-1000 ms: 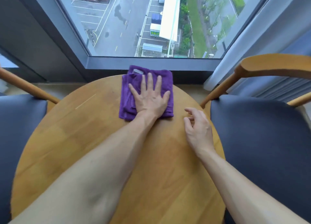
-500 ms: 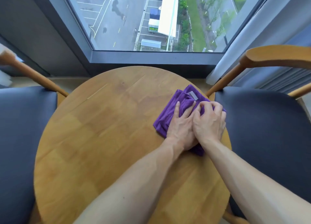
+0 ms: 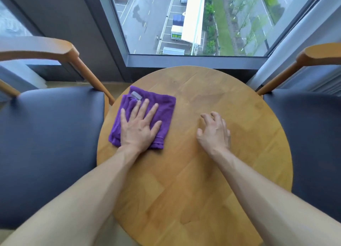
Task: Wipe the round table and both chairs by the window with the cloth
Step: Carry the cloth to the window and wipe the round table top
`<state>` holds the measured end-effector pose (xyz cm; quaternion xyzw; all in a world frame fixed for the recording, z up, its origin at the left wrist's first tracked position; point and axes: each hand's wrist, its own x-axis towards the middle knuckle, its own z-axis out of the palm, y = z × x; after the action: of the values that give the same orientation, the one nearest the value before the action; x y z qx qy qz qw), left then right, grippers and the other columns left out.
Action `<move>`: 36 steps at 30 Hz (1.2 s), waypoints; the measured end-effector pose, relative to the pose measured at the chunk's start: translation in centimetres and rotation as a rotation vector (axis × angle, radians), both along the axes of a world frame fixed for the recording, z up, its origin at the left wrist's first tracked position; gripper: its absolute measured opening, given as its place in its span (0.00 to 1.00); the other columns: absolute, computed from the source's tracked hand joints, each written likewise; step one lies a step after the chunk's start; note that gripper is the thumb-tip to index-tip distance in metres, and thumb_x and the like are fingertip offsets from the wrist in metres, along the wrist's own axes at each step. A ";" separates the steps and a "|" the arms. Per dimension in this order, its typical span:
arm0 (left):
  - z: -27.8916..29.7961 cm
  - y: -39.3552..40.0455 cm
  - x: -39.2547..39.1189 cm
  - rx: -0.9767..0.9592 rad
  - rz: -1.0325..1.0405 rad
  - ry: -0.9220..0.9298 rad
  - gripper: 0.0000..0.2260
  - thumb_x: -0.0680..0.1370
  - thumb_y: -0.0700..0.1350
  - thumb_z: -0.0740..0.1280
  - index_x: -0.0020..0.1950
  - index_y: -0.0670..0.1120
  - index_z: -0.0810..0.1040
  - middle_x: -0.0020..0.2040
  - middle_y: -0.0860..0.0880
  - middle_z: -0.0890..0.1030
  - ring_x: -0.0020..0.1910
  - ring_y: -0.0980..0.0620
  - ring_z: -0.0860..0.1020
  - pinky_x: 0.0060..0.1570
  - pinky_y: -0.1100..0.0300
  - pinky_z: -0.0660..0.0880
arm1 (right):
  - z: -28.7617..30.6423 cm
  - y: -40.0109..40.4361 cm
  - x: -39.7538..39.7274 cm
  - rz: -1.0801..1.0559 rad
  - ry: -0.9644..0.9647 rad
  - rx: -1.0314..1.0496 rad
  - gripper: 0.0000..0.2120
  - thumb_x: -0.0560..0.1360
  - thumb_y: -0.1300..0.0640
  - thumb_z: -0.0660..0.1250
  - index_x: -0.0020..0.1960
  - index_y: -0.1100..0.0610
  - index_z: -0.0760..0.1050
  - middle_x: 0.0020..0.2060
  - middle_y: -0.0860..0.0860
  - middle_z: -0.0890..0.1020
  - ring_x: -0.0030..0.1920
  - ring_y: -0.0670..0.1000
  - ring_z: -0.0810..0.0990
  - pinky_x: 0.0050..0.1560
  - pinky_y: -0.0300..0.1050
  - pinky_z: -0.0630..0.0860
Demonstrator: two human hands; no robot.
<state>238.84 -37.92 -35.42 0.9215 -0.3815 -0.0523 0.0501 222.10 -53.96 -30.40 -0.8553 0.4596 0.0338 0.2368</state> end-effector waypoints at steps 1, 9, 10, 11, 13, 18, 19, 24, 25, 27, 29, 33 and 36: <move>0.1 1.2 0.0 -0.015 0.025 -0.007 0.28 0.80 0.66 0.45 0.80 0.62 0.55 0.82 0.54 0.54 0.81 0.51 0.50 0.76 0.37 0.46 | 0.1 0.2 -0.7 0.007 0.031 0.001 0.25 0.76 0.54 0.63 0.72 0.48 0.66 0.75 0.52 0.61 0.74 0.54 0.60 0.71 0.54 0.61; -0.2 0.0 -6.8 -0.092 0.468 0.017 0.25 0.82 0.59 0.54 0.79 0.56 0.62 0.81 0.48 0.59 0.80 0.45 0.55 0.73 0.29 0.49 | -0.9 -0.4 -11.0 0.053 0.136 -0.060 0.27 0.78 0.56 0.61 0.76 0.47 0.62 0.76 0.51 0.59 0.76 0.53 0.57 0.72 0.52 0.61; -0.1 -1.4 -8.7 -0.099 0.524 0.038 0.25 0.82 0.58 0.55 0.79 0.55 0.62 0.81 0.48 0.58 0.80 0.44 0.54 0.72 0.29 0.48 | -1.1 -0.5 -12.1 0.054 0.107 -0.064 0.26 0.78 0.56 0.61 0.75 0.47 0.62 0.76 0.50 0.60 0.75 0.53 0.58 0.72 0.53 0.62; 0.1 -2.9 -10.7 -0.104 0.543 0.057 0.26 0.82 0.58 0.55 0.79 0.55 0.62 0.81 0.47 0.58 0.80 0.44 0.54 0.72 0.28 0.48 | -1.1 -0.7 -12.9 0.045 0.067 -0.061 0.25 0.79 0.56 0.60 0.75 0.48 0.63 0.75 0.50 0.62 0.75 0.53 0.60 0.71 0.53 0.63; 0.4 -5.4 -15.5 -0.104 0.488 0.088 0.26 0.81 0.57 0.56 0.80 0.55 0.61 0.81 0.47 0.57 0.80 0.44 0.53 0.72 0.29 0.47 | -0.9 -0.8 -14.4 0.003 -0.021 -0.037 0.23 0.80 0.56 0.58 0.75 0.49 0.64 0.74 0.50 0.64 0.72 0.54 0.64 0.69 0.52 0.65; 1.9 -10.2 -26.9 -0.131 0.088 0.195 0.24 0.81 0.54 0.57 0.78 0.56 0.63 0.80 0.52 0.60 0.79 0.47 0.57 0.74 0.34 0.52 | -0.5 -1.0 -18.7 -0.113 -0.186 -0.125 0.21 0.82 0.51 0.55 0.75 0.45 0.65 0.76 0.50 0.62 0.72 0.55 0.65 0.70 0.53 0.66; 2.4 -10.7 -28.1 -0.185 -0.002 0.247 0.22 0.81 0.52 0.58 0.76 0.56 0.68 0.79 0.53 0.64 0.78 0.48 0.62 0.73 0.37 0.60 | -0.4 -1.2 -19.5 -0.113 -0.176 -0.175 0.21 0.82 0.50 0.55 0.75 0.44 0.64 0.76 0.50 0.61 0.73 0.55 0.64 0.71 0.54 0.66; 4.1 -8.4 -25.4 -0.450 -0.185 0.412 0.21 0.76 0.36 0.62 0.67 0.48 0.78 0.74 0.53 0.71 0.71 0.47 0.71 0.61 0.48 0.75 | -1.9 -1.4 -21.2 0.079 0.008 -0.184 0.28 0.79 0.38 0.55 0.77 0.41 0.57 0.79 0.50 0.53 0.78 0.53 0.51 0.76 0.54 0.54; 4.0 -7.2 -24.1 -0.433 -0.178 0.375 0.21 0.75 0.36 0.61 0.67 0.46 0.78 0.75 0.51 0.71 0.70 0.46 0.71 0.62 0.47 0.73 | -2.6 -1.0 -20.9 0.089 0.043 -0.168 0.31 0.78 0.35 0.55 0.78 0.41 0.54 0.80 0.50 0.50 0.79 0.53 0.47 0.78 0.54 0.50; 3.8 -4.7 -21.4 -0.374 -0.089 0.272 0.20 0.76 0.38 0.60 0.67 0.47 0.78 0.75 0.50 0.71 0.69 0.44 0.71 0.64 0.47 0.71 | -3.6 0.3 -20.0 0.070 0.074 -0.188 0.35 0.75 0.31 0.53 0.78 0.41 0.52 0.80 0.52 0.49 0.79 0.54 0.43 0.78 0.56 0.45; 3.6 -1.9 -19.1 -0.311 0.000 0.208 0.19 0.78 0.38 0.61 0.67 0.49 0.77 0.76 0.49 0.69 0.70 0.43 0.70 0.64 0.48 0.69 | -4.2 1.9 -19.1 0.052 0.069 -0.261 0.36 0.75 0.29 0.52 0.78 0.42 0.53 0.80 0.54 0.51 0.79 0.57 0.45 0.78 0.58 0.45; 3.0 3.2 -15.2 -0.245 0.099 0.172 0.16 0.80 0.40 0.61 0.67 0.49 0.77 0.75 0.49 0.70 0.70 0.43 0.70 0.64 0.48 0.67 | -4.5 6.3 -17.5 0.087 0.037 -0.339 0.34 0.74 0.29 0.53 0.77 0.39 0.56 0.79 0.54 0.54 0.79 0.60 0.49 0.76 0.64 0.51; 3.0 6.1 -13.2 -0.247 0.159 0.162 0.15 0.81 0.41 0.61 0.66 0.48 0.77 0.74 0.48 0.71 0.70 0.43 0.69 0.66 0.47 0.68 | -4.7 11.5 -15.8 0.152 0.005 -0.333 0.35 0.72 0.29 0.55 0.77 0.38 0.56 0.79 0.53 0.54 0.79 0.60 0.48 0.74 0.67 0.51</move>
<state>225.60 -31.82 -32.40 0.9284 -0.3057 -0.0749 0.1974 206.28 -42.46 -35.14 -0.9149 0.3934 -0.0228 0.0874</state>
